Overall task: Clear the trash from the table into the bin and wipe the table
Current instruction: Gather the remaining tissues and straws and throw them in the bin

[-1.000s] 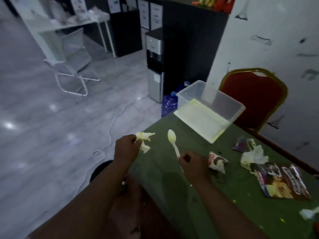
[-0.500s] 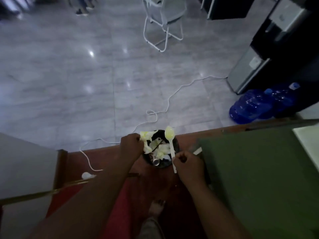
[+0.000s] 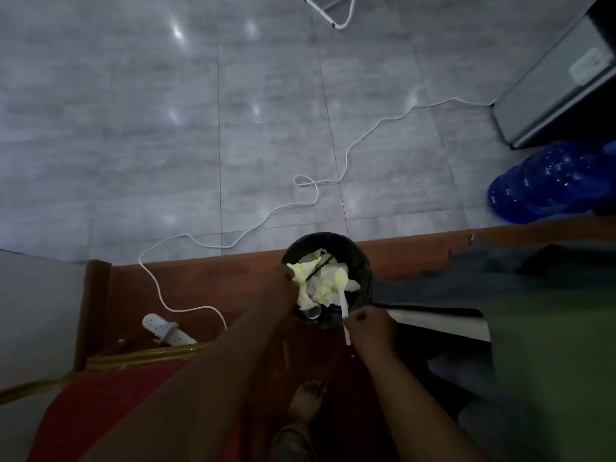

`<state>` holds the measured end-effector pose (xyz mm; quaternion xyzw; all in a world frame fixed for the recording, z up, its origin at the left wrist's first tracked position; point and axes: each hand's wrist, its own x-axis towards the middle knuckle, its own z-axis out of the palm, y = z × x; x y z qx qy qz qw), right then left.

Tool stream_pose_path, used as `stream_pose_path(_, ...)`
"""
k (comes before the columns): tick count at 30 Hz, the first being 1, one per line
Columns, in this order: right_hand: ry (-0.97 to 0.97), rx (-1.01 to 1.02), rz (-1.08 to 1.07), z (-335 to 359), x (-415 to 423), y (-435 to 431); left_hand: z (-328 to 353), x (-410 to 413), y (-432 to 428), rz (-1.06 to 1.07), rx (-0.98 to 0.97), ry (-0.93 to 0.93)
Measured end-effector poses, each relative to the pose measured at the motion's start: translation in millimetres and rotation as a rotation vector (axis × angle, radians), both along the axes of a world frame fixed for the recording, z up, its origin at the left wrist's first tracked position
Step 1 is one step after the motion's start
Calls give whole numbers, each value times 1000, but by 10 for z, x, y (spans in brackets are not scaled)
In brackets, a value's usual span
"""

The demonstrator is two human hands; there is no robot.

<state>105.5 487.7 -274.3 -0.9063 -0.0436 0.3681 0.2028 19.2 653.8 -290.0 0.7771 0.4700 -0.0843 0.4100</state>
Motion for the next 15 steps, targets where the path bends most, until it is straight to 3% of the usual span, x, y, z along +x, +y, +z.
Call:
stream_pose_path(7,-29,-37,-62,-248,173,182,-245,267,0,-167,-137,50)
stream_pose_path(15,20,49,-191,-198,-3,-135,-406,5,-194,-134,-184,134)
